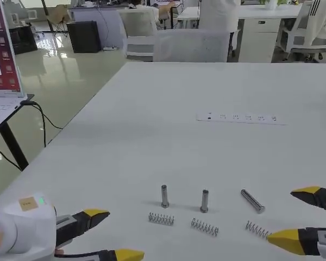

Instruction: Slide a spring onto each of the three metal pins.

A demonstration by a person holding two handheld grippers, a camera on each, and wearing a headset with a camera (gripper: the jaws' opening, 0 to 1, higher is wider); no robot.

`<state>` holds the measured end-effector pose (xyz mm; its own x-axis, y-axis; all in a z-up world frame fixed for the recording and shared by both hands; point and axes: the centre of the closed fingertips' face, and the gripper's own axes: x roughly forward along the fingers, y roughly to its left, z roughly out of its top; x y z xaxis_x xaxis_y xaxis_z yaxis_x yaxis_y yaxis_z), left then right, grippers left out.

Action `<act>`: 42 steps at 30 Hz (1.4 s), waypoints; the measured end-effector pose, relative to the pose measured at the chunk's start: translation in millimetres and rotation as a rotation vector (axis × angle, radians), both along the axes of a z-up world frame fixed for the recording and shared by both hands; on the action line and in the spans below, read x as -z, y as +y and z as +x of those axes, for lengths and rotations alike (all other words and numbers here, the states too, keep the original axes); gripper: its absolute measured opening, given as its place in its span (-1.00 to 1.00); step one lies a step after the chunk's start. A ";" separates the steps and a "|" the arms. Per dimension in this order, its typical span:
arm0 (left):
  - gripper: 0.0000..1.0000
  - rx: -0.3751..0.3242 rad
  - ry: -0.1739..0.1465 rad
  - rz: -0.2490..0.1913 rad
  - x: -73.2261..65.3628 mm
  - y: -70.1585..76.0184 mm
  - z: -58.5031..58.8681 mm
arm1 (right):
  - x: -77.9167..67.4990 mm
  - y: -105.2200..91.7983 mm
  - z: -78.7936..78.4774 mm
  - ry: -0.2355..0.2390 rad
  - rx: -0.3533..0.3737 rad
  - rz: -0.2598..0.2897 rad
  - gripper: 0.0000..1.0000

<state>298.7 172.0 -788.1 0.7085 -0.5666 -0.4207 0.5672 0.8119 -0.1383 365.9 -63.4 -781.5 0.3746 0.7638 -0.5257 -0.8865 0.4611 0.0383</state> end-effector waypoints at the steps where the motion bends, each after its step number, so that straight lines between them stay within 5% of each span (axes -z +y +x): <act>1: 0.24 0.000 0.000 0.001 0.0 0.0 0.0 | -0.5 0.0 0.6 -0.002 0.000 0.000 0.39; 23: 0.24 0.009 -0.061 -0.004 -31.4 -5.1 -6.3 | -14.4 4.3 32.1 -0.039 0.018 -0.024 0.29; 28: 0.24 0.027 -0.085 -0.004 -44.6 -14.6 -10.6 | -13.8 8.3 42.2 -0.042 0.021 -0.056 0.19; 42: 0.22 0.036 -0.098 0.011 -46.6 -15.8 -11.2 | 2.9 23.8 70.3 -0.012 0.038 -0.169 -0.10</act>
